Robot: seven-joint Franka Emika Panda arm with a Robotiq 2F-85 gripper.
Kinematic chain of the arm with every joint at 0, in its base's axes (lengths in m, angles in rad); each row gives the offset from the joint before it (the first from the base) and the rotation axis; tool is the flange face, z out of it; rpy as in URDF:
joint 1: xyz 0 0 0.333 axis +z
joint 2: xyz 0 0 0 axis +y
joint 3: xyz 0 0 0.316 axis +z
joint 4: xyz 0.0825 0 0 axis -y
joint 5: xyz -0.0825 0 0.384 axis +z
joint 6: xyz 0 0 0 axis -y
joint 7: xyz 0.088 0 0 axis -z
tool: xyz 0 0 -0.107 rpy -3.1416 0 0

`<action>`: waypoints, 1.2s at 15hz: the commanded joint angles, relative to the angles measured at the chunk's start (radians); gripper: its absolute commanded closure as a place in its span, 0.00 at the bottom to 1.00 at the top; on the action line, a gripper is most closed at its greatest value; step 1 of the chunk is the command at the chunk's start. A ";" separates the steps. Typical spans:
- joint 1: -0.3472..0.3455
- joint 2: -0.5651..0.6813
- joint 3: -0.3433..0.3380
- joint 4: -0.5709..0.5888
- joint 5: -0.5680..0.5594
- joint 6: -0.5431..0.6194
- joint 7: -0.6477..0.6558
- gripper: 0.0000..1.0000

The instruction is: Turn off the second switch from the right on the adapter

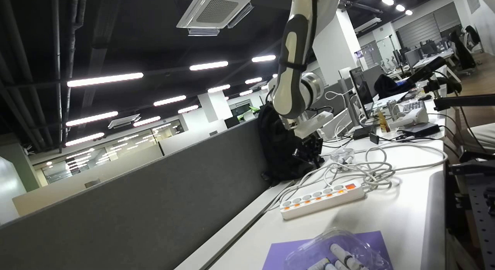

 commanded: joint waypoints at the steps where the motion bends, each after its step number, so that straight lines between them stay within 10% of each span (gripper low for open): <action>1: -0.002 0.066 -0.018 0.003 0.029 0.097 0.007 1.00; 18: -0.076 0.199 -0.013 -0.021 0.317 0.151 -0.062 1.00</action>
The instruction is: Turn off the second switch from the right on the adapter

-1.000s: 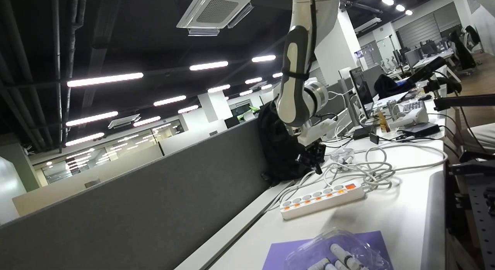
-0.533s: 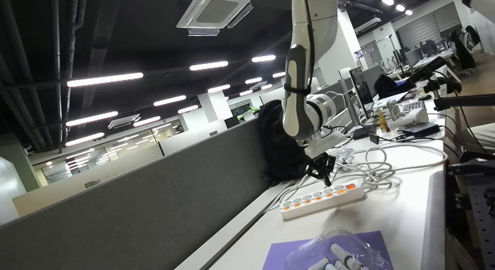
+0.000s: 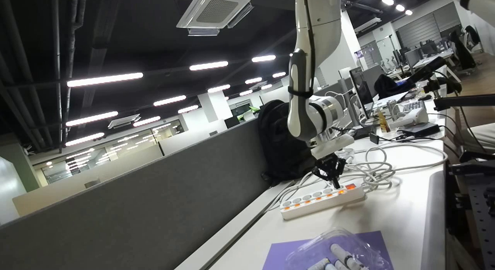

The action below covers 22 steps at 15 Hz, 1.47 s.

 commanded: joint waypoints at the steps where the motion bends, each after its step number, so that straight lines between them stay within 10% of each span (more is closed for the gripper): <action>1: -0.023 0.009 0.004 -0.004 0.043 -0.005 -0.008 1.00; 22: -0.147 0.067 0.081 0.079 0.233 -0.116 -0.131 1.00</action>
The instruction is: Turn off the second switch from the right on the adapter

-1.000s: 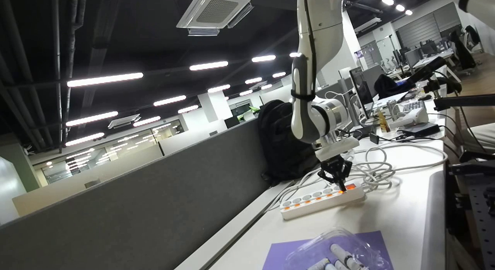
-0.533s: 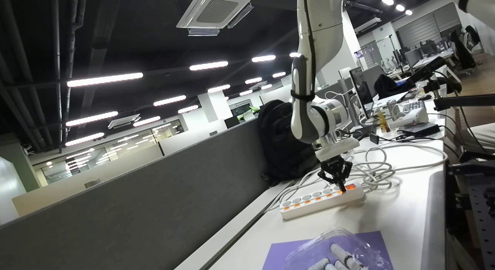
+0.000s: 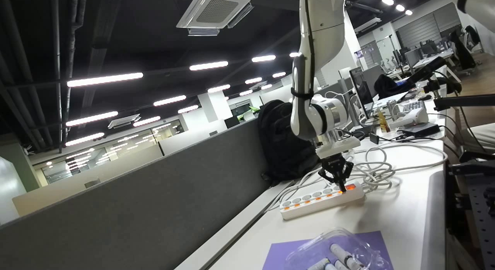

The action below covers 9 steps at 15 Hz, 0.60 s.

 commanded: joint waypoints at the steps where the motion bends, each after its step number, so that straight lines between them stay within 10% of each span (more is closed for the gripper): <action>1: -0.068 0.044 0.035 0.078 0.072 -0.095 -0.053 1.00; 9: -0.067 0.131 0.002 0.196 0.088 -0.208 -0.012 1.00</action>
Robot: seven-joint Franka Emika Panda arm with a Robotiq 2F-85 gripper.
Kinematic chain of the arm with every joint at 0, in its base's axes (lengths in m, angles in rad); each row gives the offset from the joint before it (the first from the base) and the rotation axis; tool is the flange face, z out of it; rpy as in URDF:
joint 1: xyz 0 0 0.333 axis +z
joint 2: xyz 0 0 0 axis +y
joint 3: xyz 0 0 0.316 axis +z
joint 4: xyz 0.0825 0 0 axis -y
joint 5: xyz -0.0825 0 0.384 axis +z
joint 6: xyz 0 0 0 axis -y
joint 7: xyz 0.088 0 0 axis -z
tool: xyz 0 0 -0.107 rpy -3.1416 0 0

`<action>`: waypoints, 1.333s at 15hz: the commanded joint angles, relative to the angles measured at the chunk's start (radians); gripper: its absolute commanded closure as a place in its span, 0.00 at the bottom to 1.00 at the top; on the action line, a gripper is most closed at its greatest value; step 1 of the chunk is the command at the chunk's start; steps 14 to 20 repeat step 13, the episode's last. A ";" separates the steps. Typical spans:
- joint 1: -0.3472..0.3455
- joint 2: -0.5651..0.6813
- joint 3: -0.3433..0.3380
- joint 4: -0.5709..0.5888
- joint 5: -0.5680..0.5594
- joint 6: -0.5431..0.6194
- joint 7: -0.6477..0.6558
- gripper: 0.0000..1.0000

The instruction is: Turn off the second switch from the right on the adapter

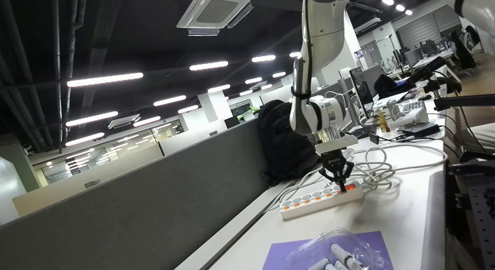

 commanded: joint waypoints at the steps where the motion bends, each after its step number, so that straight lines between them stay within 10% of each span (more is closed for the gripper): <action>1: 0.000 0.080 -0.010 0.090 0.007 -0.050 0.031 1.00; 12: 0.113 -0.135 -0.013 -0.059 -0.025 0.051 0.058 0.99; 13: 0.129 -0.160 -0.015 -0.073 -0.027 0.058 0.075 0.74; 20: 0.129 -0.160 -0.015 -0.073 -0.027 0.058 0.075 0.74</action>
